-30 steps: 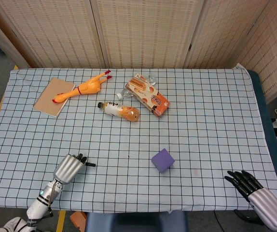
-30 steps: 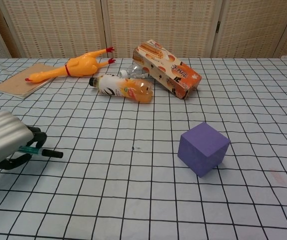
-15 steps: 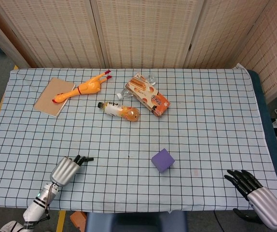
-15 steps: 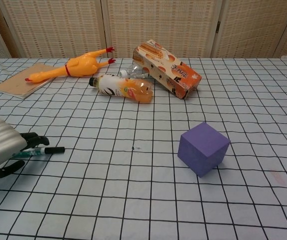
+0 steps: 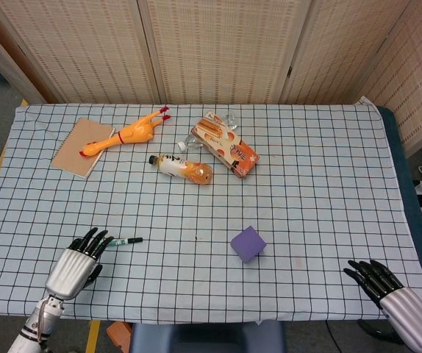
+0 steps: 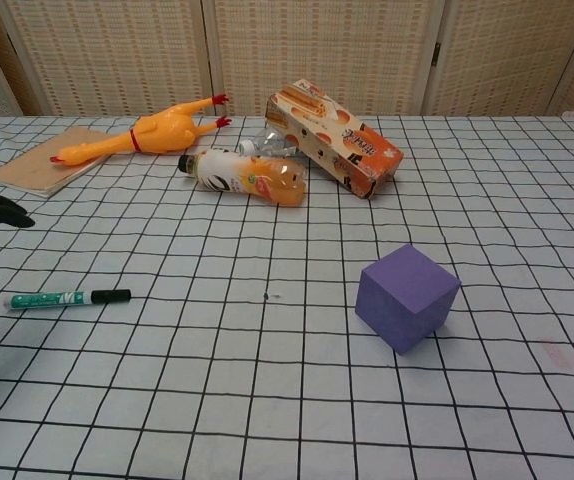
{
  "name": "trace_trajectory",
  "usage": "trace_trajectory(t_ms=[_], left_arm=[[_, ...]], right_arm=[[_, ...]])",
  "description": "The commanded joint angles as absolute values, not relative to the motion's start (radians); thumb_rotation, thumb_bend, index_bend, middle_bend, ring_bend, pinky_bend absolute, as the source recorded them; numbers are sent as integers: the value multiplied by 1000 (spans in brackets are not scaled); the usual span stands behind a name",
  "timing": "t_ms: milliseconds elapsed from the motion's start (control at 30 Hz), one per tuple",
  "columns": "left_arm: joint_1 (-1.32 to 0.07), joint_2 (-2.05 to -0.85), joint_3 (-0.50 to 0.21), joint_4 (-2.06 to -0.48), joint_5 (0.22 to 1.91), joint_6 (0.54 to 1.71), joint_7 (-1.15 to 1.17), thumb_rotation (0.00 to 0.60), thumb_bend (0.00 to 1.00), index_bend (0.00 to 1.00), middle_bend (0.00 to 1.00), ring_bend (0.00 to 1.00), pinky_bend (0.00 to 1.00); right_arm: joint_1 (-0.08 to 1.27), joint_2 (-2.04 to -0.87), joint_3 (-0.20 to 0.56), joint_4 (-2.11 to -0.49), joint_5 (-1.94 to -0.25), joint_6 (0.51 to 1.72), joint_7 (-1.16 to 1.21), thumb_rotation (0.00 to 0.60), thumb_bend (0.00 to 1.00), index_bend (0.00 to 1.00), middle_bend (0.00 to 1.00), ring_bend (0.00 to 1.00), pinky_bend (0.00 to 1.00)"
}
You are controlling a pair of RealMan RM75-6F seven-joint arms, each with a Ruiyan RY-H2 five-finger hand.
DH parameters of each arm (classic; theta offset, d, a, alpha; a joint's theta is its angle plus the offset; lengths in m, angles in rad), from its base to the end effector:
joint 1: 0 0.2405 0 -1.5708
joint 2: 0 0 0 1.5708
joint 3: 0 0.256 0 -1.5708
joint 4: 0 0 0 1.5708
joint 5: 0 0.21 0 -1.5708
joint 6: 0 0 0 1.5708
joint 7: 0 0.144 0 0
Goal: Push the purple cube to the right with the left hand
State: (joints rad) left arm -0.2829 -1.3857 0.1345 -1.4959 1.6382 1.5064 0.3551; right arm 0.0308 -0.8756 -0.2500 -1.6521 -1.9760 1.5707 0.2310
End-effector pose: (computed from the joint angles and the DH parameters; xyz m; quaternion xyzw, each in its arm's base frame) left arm -0.2584 0.1924 0.0563 -0.7368 -0.2495 -0.3722 0.5064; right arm -0.2855 -0.0864 0.1799 0.7234 -0.4218 0.3734 0.3991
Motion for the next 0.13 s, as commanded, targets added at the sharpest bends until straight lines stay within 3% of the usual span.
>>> trace_trajectory(t_ms=[33, 133], left_arm=[[-182, -1277, 200, -1543, 1626, 1586, 66, 600, 346, 8, 7, 0, 186], [-171, -1264, 192, -1534, 1642, 1600, 48, 600, 347, 0, 0, 0, 186]], right_arm=[[23, -883, -254, -1652, -1994, 1578, 207, 600, 154, 0, 0, 0, 0], [16, -889, -257, -1653, -2007, 1583, 185, 600, 154, 0, 0, 0, 0]])
